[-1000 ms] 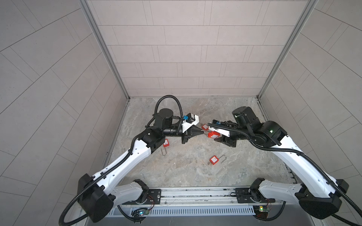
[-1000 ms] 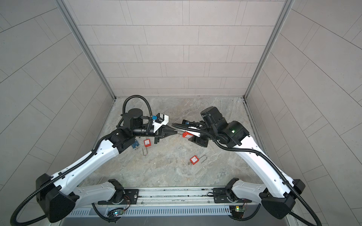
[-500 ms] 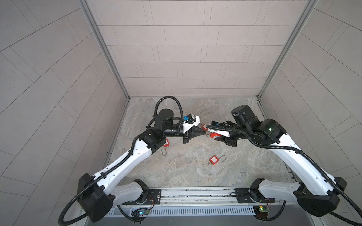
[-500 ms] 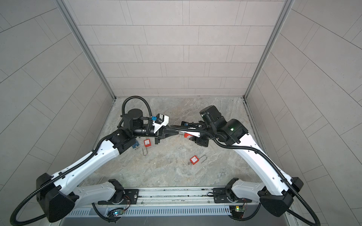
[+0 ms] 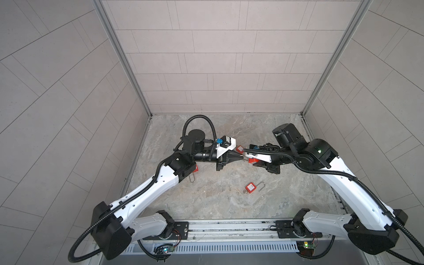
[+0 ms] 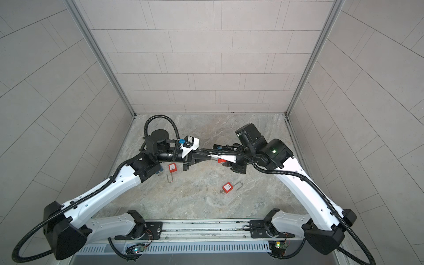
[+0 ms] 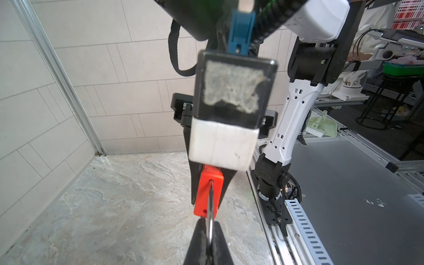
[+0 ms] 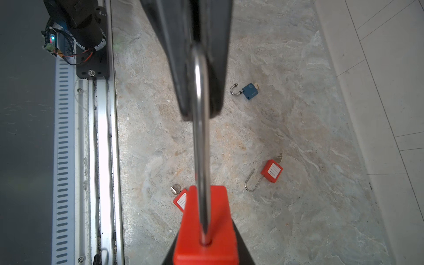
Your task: Lock with the key
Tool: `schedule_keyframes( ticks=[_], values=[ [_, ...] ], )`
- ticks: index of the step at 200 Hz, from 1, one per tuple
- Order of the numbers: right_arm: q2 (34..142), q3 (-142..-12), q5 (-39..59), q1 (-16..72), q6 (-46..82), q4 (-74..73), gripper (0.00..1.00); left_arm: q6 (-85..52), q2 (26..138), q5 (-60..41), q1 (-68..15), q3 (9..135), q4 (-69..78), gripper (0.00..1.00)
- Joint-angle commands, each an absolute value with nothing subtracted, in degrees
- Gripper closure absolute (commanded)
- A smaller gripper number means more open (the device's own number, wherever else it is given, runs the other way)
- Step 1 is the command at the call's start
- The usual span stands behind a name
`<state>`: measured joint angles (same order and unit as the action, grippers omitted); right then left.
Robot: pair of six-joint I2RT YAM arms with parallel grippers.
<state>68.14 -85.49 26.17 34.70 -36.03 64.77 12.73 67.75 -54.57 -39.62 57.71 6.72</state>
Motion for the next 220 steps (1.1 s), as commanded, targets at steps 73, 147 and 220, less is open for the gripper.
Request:
schedule_keyframes(
  ticks=[73, 147, 220],
  values=[
    [68.4, -88.2, 34.2, 33.3, -37.1, 67.0, 0.77, 18.3, 67.2, -49.1, -45.1, 53.9, 14.2, 1.0],
    [67.8, -86.1, 27.2, 33.3, -40.1, 60.6, 0.79, 10.1, 68.1, -51.7, -45.4, 52.9, 15.6, 1.0],
    [67.5, -84.5, 26.5, 34.3, -40.5, 60.6, 0.79, 7.0, 70.9, -54.2, -45.4, 53.9, 15.7, 1.0]
  ],
)
